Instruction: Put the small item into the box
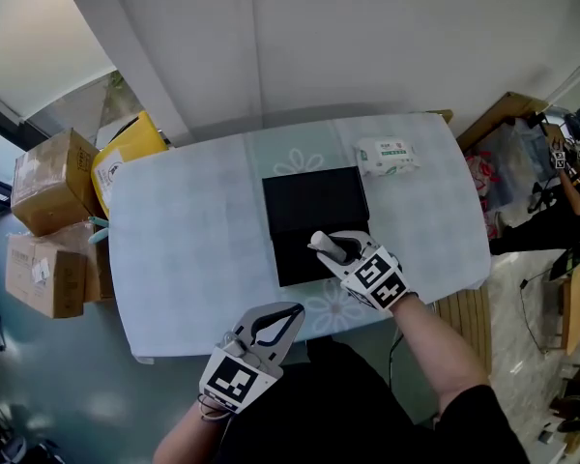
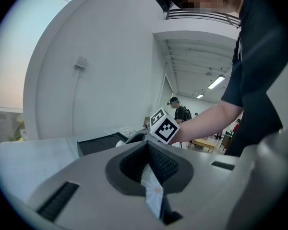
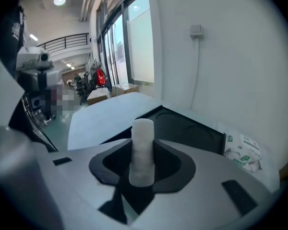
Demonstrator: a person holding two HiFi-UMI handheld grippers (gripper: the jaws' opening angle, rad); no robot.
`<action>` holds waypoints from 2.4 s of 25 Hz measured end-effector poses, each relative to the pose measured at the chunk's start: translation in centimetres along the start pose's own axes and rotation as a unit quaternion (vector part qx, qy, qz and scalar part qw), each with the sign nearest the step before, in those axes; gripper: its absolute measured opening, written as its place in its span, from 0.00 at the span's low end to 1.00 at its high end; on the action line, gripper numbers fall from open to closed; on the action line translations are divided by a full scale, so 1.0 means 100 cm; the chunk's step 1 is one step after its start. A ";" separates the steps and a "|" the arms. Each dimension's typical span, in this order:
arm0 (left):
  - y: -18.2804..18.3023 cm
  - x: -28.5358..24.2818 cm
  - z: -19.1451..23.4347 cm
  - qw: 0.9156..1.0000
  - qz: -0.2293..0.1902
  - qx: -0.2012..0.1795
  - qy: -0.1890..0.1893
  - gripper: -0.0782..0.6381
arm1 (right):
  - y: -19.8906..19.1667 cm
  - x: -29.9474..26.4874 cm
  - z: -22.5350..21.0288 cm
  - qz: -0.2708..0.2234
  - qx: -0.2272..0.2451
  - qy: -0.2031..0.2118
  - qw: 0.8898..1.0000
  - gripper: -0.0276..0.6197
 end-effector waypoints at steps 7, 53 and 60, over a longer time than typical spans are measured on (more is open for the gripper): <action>-0.012 -0.004 -0.002 1.000 0.009 0.020 0.013 0.12 | -0.041 -0.033 0.007 0.096 0.110 0.032 0.989 0.26; -0.004 0.030 -0.003 1.000 0.012 0.004 -0.021 0.12 | -0.030 -0.002 0.003 0.093 0.015 -0.027 0.995 0.29; 0.016 0.037 -0.018 0.998 0.002 -0.027 -0.063 0.12 | 0.024 0.064 0.010 -0.023 -0.053 -0.124 0.991 0.27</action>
Point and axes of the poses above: the fingertips, and each gripper's own axes: x backward along the fingers, z to its left, y out of its top, the point moved 2 cm from there along x, backward along the fingers, and after that the axes turned 11 degrees about x, right-handed, at the moved point
